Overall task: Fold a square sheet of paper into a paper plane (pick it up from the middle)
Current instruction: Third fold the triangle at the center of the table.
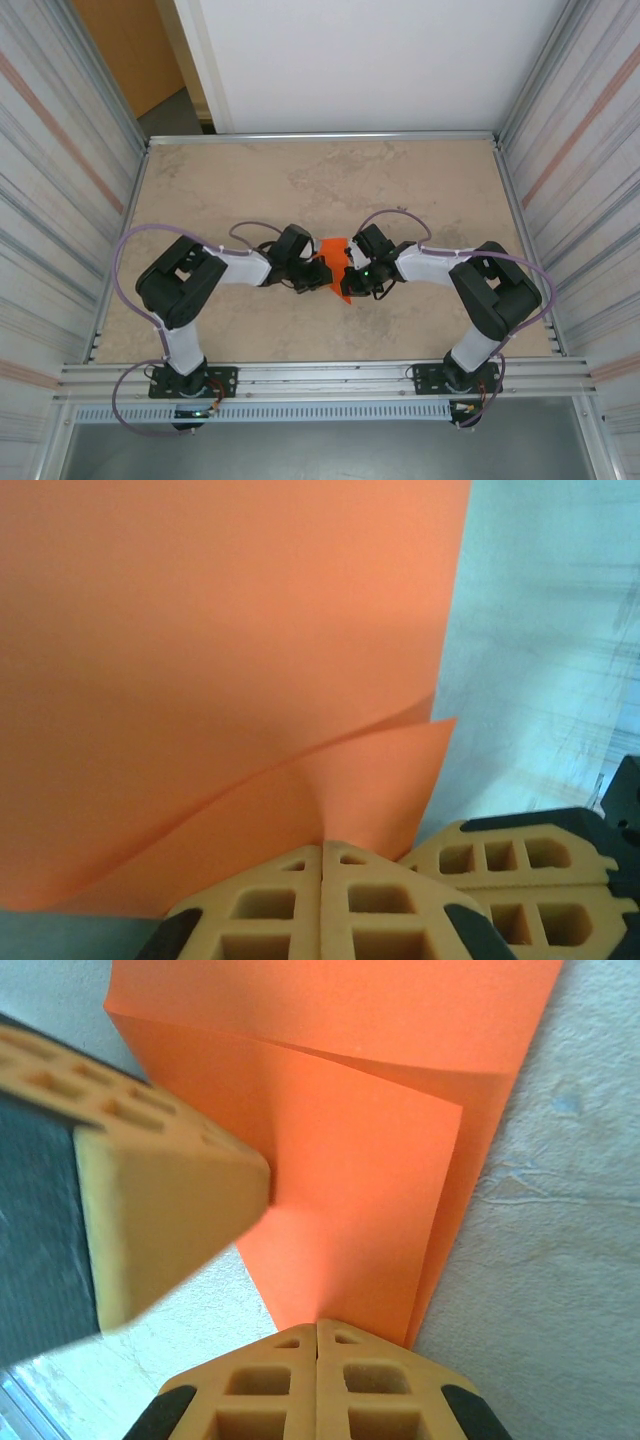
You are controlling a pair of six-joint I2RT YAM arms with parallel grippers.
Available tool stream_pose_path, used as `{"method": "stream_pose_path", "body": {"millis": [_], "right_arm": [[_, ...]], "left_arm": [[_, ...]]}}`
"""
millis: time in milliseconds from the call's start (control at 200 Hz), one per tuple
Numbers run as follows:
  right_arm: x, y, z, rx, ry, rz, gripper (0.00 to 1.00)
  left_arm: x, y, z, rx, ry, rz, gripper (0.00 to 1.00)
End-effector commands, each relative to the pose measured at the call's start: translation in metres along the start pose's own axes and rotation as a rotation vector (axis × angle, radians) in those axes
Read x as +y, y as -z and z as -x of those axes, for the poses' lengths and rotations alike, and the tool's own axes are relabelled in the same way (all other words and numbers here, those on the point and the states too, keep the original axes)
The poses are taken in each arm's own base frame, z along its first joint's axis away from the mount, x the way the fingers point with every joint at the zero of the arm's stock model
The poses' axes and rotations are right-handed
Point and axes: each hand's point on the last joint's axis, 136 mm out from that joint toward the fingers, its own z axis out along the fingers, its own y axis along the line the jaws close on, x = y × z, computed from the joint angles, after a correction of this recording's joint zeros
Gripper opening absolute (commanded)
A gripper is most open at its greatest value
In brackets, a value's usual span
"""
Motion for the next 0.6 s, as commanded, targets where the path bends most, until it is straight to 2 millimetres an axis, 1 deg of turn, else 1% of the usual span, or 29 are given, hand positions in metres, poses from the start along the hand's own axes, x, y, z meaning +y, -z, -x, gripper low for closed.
{"method": "stream_pose_path", "body": {"millis": [0,145,226,301,376,426,486,596], "right_arm": [[-0.072,-0.01,-0.059,0.169,-0.113,-0.275,0.0],[-0.073,-0.009,-0.06,0.169,-0.118,-0.278,0.0],[-0.07,-0.007,-0.055,0.156,-0.117,-0.27,0.0],[-0.065,-0.006,-0.05,0.144,-0.112,-0.252,0.0],[-0.053,-0.004,-0.038,0.118,-0.099,-0.213,0.0],[-0.043,-0.002,-0.027,0.091,-0.087,-0.179,0.0],[-0.025,0.004,-0.009,0.045,-0.071,-0.126,0.0],[0.011,0.024,0.026,-0.076,-0.048,-0.019,0.02]], "left_arm": [[0.045,0.003,0.004,-0.001,0.022,0.128,0.05],[0.065,0.014,0.017,-0.017,0.049,0.159,0.05],[0.075,0.022,0.026,-0.037,0.081,0.166,0.04],[0.076,0.031,0.036,-0.051,0.087,0.161,0.04],[0.067,0.041,0.046,-0.07,0.069,0.153,0.04],[0.059,0.048,0.052,-0.085,0.051,0.147,0.04],[0.047,0.057,0.058,-0.105,0.038,0.129,0.05],[0.028,0.071,0.064,-0.152,0.045,0.083,0.11]]}}
